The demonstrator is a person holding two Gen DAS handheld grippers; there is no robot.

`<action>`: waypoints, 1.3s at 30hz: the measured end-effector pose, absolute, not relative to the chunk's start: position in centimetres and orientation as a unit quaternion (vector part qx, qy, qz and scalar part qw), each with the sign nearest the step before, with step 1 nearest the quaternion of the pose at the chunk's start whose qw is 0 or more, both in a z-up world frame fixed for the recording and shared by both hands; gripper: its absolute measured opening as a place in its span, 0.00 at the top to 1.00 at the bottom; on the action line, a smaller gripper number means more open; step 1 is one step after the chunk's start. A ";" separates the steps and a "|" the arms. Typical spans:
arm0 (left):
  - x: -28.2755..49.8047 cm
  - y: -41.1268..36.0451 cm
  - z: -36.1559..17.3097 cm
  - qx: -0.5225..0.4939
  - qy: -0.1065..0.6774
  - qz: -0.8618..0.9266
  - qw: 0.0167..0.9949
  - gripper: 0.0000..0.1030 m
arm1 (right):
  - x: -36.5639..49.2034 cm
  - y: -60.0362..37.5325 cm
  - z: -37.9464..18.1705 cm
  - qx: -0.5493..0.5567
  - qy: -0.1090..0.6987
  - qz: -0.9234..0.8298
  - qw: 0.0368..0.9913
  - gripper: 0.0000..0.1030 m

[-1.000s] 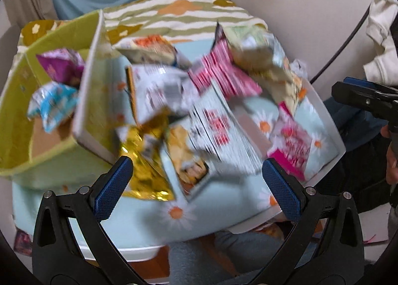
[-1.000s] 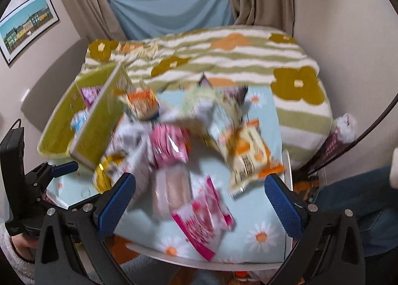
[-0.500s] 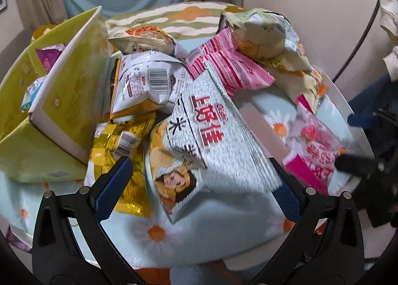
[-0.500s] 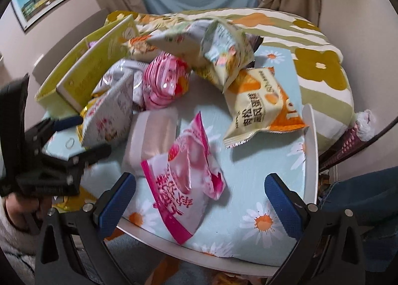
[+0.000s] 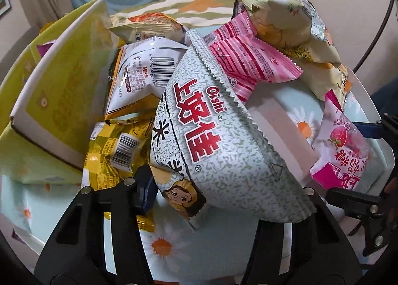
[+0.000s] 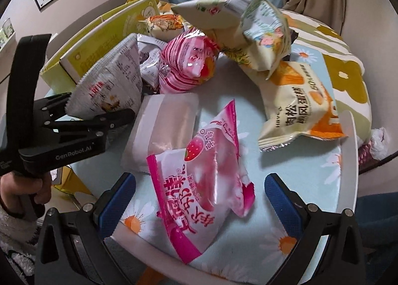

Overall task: Organize snacks
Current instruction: 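Carry the white Oishi bag into the box and release it with the left gripper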

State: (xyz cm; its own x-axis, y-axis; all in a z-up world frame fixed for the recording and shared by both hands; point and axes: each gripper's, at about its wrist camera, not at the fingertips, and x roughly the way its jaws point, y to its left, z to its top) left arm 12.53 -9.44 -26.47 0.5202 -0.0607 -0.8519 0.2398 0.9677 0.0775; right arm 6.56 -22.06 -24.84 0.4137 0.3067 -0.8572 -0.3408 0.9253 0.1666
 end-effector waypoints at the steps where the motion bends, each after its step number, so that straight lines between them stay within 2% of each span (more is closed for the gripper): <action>1: 12.5 -9.5 -26.4 0.094 0.484 -0.087 0.866 0.50 | 6.7 -22.0 -25.0 -0.019 0.506 0.195 0.840 0.00; 11: 12.8 -10.0 -25.9 0.094 0.492 -0.094 0.861 0.52 | 7.5 -21.6 -26.3 -0.041 0.513 0.210 0.831 0.01; 12: 12.8 -9.9 -25.9 0.093 0.493 -0.094 0.860 0.52 | 7.5 -21.5 -26.5 -0.044 0.515 0.213 0.829 0.04; 13: 12.9 -9.9 -25.9 0.093 0.494 -0.093 0.859 0.52 | 7.5 -21.4 -26.8 -0.047 0.521 0.217 0.824 0.13; 15: 13.2 -9.8 -26.0 0.092 0.495 -0.093 0.859 0.52 | 7.1 -20.8 -27.0 -0.067 0.522 0.214 0.823 0.19; 17: 13.3 -9.8 -25.9 0.092 0.495 -0.093 0.859 0.52 | 6.8 -20.6 -27.0 -0.086 0.521 0.207 0.824 0.29; 23: 13.2 -9.9 -25.3 0.087 0.491 -0.097 0.862 0.52 | 6.2 -21.2 -26.6 -0.080 0.523 0.209 0.823 0.42; 33: 11.9 -9.4 -20.6 0.079 0.468 -0.107 0.874 0.52 | 5.8 -22.2 -22.5 -0.060 0.502 0.202 0.839 0.44; 39: 11.4 -7.9 -15.7 0.070 0.428 -0.102 0.895 0.52 | 6.7 -21.7 -17.3 -0.061 0.472 0.201 0.856 0.44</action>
State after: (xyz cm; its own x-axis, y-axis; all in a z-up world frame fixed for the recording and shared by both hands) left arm 11.44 -7.86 -15.69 0.6122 -0.1219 -0.7812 0.2422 0.9695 0.0385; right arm 6.66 -21.66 -17.31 0.4731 0.2867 -0.8330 -0.4022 0.9116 0.0853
